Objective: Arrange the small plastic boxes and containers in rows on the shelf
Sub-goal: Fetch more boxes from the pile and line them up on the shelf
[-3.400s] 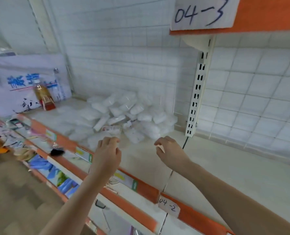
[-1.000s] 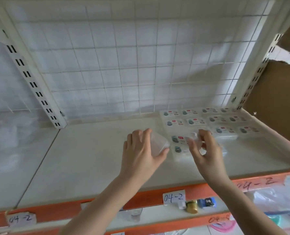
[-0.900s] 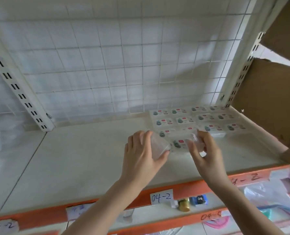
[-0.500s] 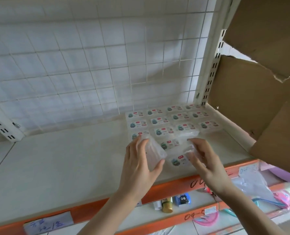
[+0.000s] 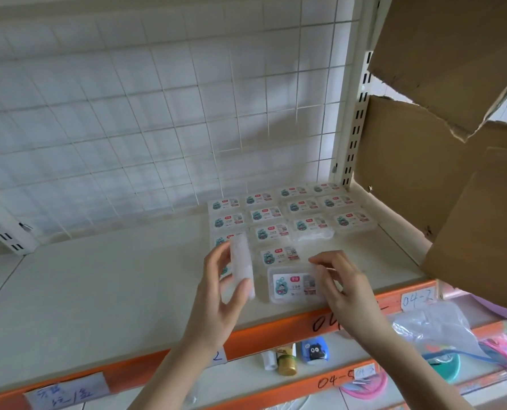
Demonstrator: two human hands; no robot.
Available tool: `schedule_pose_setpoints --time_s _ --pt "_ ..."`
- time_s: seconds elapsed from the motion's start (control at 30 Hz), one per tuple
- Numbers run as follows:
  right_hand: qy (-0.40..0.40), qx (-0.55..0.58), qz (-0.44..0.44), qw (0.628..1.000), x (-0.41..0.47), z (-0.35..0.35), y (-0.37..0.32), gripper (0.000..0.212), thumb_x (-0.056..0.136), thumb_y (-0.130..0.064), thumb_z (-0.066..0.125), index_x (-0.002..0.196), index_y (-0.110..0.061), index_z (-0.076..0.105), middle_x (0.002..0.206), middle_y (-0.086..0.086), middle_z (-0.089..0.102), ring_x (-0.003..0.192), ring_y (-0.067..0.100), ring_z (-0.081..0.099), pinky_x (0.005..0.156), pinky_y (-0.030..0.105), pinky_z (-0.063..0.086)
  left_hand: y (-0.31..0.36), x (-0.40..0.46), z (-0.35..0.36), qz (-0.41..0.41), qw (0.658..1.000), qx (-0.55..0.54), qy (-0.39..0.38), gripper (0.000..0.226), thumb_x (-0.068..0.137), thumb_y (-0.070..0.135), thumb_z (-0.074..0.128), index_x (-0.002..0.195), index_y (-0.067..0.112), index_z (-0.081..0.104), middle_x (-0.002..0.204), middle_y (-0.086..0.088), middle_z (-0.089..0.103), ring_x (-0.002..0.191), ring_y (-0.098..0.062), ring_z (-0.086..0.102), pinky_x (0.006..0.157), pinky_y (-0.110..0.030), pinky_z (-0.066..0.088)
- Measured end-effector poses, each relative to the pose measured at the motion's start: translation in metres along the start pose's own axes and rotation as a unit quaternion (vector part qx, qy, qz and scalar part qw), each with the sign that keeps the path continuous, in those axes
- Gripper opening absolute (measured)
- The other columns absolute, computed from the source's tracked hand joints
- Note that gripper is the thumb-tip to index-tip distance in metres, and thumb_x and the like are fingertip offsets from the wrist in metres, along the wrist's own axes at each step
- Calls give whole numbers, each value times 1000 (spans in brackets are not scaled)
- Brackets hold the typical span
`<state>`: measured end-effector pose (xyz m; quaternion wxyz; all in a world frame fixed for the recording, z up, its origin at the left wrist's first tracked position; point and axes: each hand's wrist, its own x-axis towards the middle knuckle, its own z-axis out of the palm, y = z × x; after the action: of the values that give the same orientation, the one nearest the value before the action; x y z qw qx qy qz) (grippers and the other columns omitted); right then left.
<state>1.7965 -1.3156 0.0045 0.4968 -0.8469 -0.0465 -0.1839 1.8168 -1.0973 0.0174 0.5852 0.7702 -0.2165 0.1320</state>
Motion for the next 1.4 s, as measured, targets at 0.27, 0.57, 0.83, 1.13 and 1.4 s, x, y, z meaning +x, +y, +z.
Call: schedule_pose_setpoints --time_s 0.27,0.57,0.83,1.13,1.4 --pt "38 17 -60 997 -5 -1 -22 25 90 -35 40 104 -25 58 103 -15 57 101 7 57 83 14 43 32 3 14 -182 905 -382 40 61 79 55 53 123 11 52 120 -13 64 107 -30 63 76 -36 56" --pt "-95 106 54 988 -4 7 -63 50 81 -51 48 122 -23 42 109 -11 55 89 0 60 76 16 49 31 2 31 -126 937 -326 1 47 70 21 69 112 22 46 114 -7 59 106 -22 58 81 -32 49" --pt "-137 185 134 964 1 -2 -62 47 82 -33 66 124 -25 45 117 -4 56 98 8 62 85 27 54 33 2 42 -15 996 -72 -57 49 74 25 70 108 32 35 144 4 34 136 -12 33 109 -28 32" --pt "-50 -36 19 998 19 -30 -34 68 79 -1 69 129 -30 33 118 -15 37 103 -18 40 84 -7 28 15 -2 34 3 991 111 -77 40 87 14 64 114 34 42 129 25 40 123 18 31 98 0 22" --pt "-79 -72 -24 994 7 -32 -21 79 77 -8 74 127 -49 30 128 -24 41 120 -14 36 100 6 32 25 13 51 1 994 89 -68 55 85 48 56 133 35 31 131 8 50 121 -5 48 98 -24 44"
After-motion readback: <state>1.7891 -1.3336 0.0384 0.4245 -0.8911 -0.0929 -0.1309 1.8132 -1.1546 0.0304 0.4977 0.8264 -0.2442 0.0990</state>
